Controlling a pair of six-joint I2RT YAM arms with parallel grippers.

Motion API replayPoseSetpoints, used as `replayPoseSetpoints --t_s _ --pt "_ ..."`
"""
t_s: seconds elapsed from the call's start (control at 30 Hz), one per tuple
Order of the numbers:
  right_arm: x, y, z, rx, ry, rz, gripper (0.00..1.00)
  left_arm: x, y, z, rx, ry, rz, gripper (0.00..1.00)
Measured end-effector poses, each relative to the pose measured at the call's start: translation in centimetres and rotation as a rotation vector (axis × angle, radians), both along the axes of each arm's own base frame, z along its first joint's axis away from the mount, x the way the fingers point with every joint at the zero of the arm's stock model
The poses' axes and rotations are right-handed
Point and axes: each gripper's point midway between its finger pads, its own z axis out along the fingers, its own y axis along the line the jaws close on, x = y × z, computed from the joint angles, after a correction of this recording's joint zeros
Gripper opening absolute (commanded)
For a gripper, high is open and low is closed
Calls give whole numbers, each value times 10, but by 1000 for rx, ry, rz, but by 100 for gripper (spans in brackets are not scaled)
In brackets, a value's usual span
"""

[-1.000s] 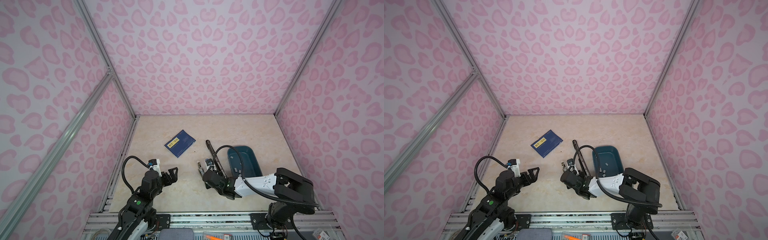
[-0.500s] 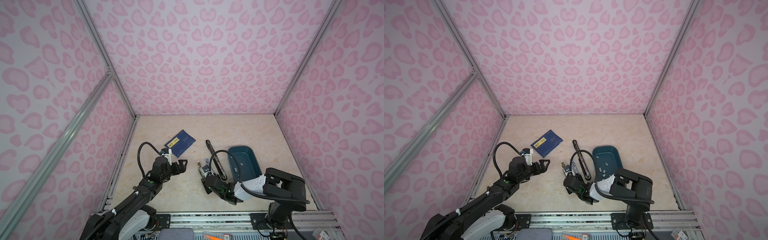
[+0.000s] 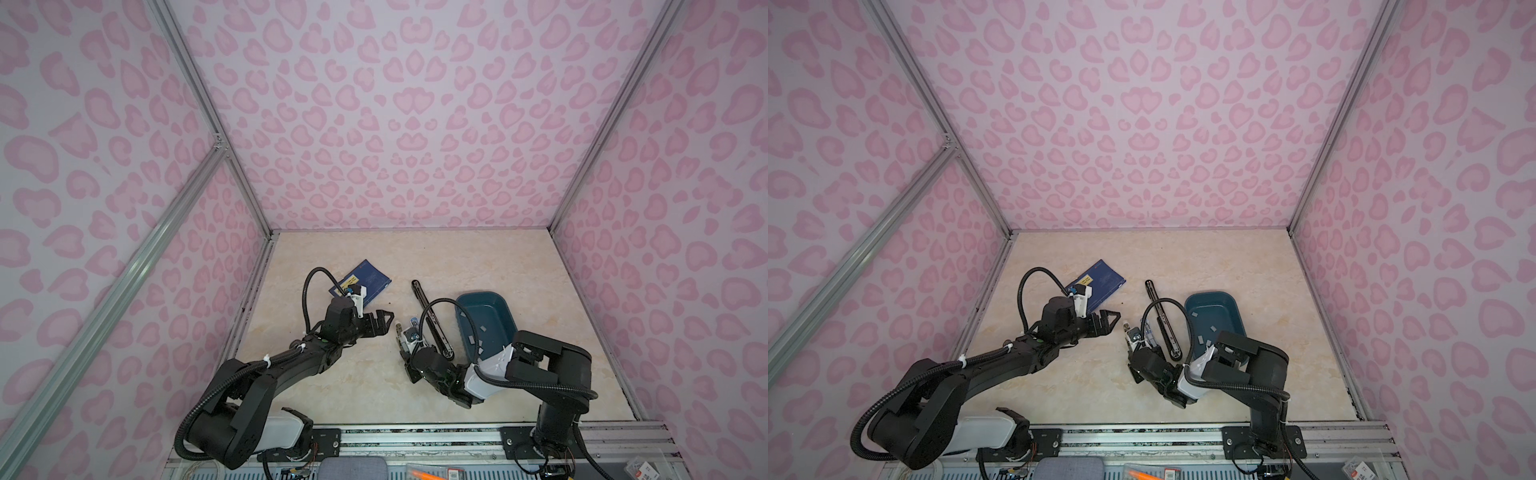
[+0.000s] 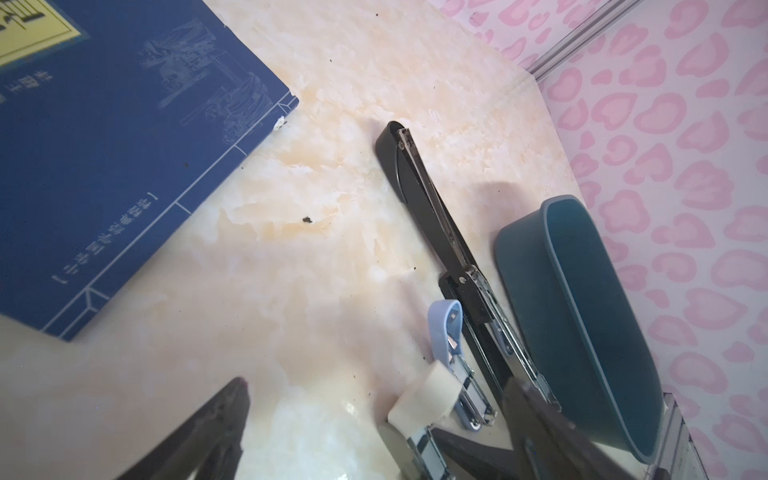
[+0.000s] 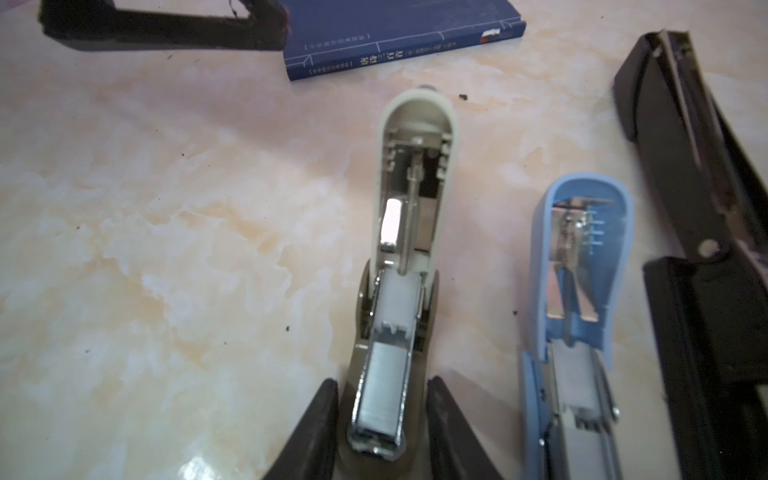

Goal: Load the staples into the stapler

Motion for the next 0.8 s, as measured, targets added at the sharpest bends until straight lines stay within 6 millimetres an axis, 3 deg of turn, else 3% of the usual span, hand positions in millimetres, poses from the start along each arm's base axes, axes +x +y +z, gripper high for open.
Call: replayPoseSetpoints --t_s 0.43,0.7,0.8 --pt "-3 3 0 27 -6 44 22 -2 -14 -4 -27 -15 -89 99" --pt "-5 3 0 76 -26 58 19 -22 -20 -14 -65 -4 -167 70" --pt "-6 3 0 91 -31 61 18 -28 -21 -21 -72 8 -183 66"
